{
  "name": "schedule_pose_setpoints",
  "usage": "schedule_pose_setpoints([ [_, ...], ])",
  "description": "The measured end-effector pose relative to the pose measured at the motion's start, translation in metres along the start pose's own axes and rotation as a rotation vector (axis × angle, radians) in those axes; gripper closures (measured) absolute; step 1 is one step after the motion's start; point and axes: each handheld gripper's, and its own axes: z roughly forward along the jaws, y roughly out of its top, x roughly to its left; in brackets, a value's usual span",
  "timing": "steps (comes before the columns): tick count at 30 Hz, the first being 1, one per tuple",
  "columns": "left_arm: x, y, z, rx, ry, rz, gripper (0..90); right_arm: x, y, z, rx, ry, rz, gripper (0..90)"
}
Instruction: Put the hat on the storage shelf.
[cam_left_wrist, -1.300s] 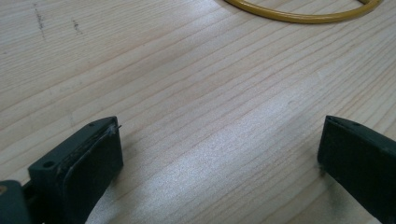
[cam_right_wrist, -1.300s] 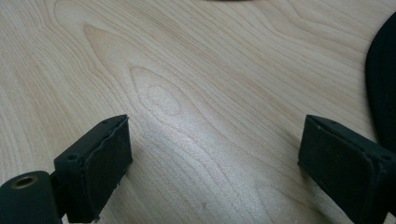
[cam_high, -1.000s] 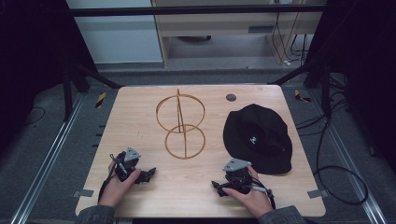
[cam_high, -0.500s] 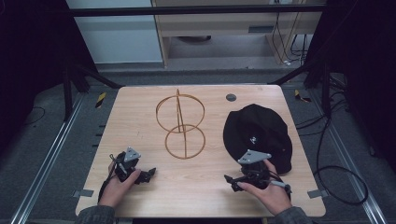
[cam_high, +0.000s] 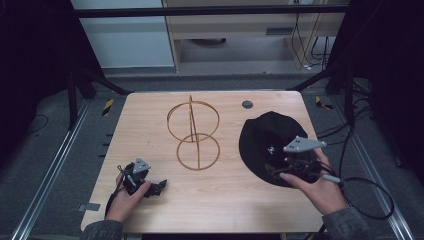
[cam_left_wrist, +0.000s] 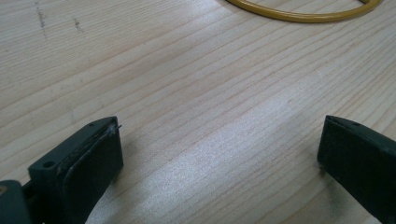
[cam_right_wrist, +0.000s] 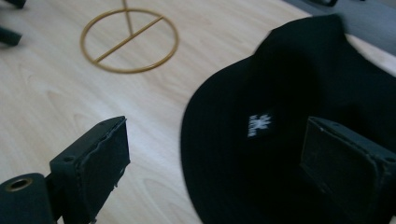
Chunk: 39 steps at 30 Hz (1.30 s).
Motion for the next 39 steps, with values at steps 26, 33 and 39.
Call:
schedule_pose_setpoints([
  [26,0.0,0.0,0.0,0.001,-0.001,0.001,0.0,-0.082,0.028,0.017,0.148,-0.045,0.189,6.8],
  [33,0.0,0.0,0.0,0.0,-0.001,0.0,0.0,-0.084,0.026,0.036,0.178,-0.05,0.205,7.5],
  [39,0.0,0.0,0.0,0.0,0.0,0.0,0.0,-0.079,0.018,0.047,0.198,-0.037,0.207,10.2],
])
